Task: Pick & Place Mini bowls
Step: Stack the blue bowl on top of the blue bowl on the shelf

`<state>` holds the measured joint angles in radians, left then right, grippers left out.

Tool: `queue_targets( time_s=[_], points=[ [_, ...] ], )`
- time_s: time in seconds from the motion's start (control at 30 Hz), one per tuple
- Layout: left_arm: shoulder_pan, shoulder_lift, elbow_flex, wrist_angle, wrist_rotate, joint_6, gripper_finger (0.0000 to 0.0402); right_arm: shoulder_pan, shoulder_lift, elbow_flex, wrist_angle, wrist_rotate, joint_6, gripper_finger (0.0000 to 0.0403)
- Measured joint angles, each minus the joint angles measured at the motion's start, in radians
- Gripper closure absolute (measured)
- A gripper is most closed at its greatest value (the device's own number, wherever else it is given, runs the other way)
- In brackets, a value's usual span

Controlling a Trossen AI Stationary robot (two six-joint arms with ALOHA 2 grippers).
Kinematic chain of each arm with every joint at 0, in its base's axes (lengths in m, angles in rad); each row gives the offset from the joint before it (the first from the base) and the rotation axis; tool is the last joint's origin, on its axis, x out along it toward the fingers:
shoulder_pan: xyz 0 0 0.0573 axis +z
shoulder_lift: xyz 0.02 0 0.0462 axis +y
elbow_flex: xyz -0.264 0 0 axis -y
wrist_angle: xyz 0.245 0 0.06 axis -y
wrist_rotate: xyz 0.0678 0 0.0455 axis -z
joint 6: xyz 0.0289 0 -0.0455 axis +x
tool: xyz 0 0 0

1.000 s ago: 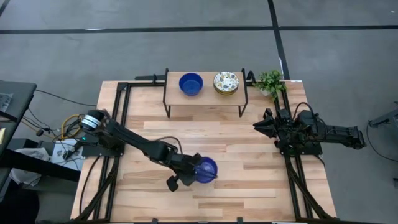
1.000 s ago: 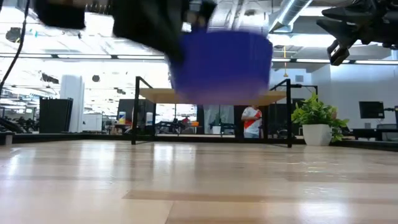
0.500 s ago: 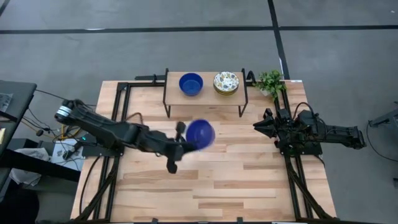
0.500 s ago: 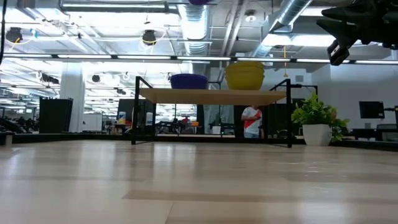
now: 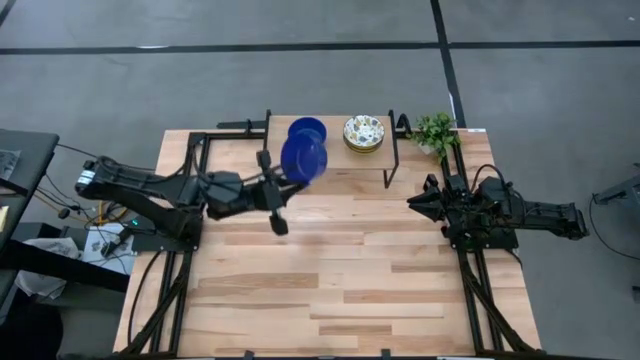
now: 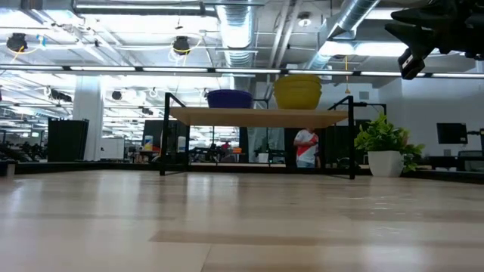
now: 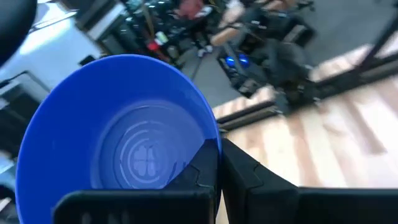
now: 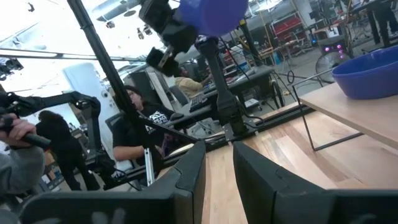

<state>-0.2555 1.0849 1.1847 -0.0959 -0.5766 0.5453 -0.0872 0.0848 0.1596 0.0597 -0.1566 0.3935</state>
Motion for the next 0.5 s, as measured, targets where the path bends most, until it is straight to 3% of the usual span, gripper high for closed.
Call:
queue_targets(
  time_s=[0.37,0.5],
  points=[
    [0.141,0.016,0.000,0.022,-0.043,0.004,0.0398,0.000,0.000,0.000,0.000,0.002,0.000,0.0331],
    [0.182,0.027,0.000,0.026,-0.051,0.070,0.0398,0.000,0.000,0.000,0.000,0.001,0.000,0.0331]
  ],
)
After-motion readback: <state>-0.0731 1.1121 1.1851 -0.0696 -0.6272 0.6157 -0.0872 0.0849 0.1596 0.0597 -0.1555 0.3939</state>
